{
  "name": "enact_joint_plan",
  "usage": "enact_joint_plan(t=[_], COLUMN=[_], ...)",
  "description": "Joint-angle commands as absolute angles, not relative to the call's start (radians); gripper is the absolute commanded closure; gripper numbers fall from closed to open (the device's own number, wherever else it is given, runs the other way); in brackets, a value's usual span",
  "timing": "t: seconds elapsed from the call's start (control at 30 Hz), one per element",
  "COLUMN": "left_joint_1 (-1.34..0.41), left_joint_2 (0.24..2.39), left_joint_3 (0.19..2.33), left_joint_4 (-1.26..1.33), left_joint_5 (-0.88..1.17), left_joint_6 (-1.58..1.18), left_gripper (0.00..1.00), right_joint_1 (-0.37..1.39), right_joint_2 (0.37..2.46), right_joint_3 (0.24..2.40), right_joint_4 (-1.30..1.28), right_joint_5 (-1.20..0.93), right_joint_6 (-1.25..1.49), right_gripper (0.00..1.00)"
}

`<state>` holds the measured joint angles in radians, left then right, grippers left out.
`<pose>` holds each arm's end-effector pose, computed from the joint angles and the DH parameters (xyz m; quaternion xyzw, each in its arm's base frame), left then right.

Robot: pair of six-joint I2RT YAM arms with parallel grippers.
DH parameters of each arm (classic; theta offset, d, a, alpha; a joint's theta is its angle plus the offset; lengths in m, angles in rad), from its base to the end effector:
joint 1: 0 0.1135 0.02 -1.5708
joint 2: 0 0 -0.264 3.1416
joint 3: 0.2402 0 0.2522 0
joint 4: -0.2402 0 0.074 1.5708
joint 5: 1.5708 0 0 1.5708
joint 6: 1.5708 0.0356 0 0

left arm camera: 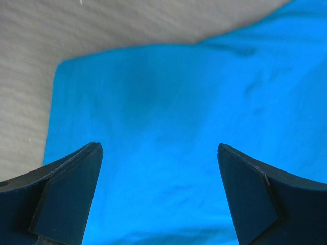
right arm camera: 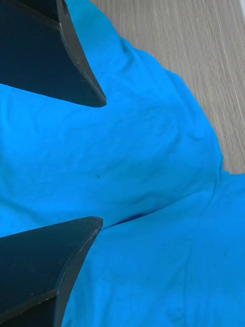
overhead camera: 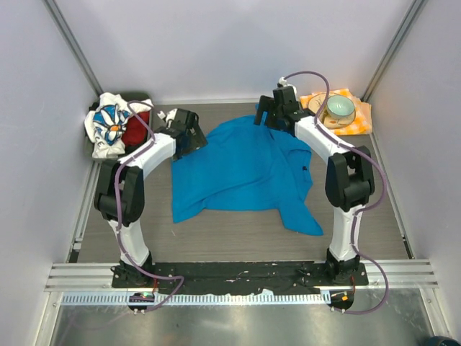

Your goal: Fold and stack the t-shirts

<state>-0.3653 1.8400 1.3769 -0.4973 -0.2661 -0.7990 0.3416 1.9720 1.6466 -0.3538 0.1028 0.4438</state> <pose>0.3753 -0.1335 0.2235 -0.2423 0.9146 -0.0581 0.3183 0.4342 0.1505 0.2663 0.0682 0.8988 0.1220 0.4156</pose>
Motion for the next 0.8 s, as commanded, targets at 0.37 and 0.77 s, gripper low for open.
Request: enact_joint_plan(t=[0.37, 0.77], left_joint_1=[-0.298, -0.432], left_joint_2=[1.948, 1.829], left_joint_3=[1.342, 1.103], left_joint_4=[-0.336, -0.364], left_joint_5=[-0.132, -0.195], left_joint_6=[-0.854, -0.923], left_gripper=[0.02, 0.03], right_joint_1=[0.333, 0.333], right_joint_2=[2.105, 1.890], right_joint_3=[1.550, 1.203], right_joint_4=[-0.238, -0.340], right_joint_5=[-0.043, 0.222], right_joint_6=[0.472, 0.500], right_gripper=[0.06, 0.06])
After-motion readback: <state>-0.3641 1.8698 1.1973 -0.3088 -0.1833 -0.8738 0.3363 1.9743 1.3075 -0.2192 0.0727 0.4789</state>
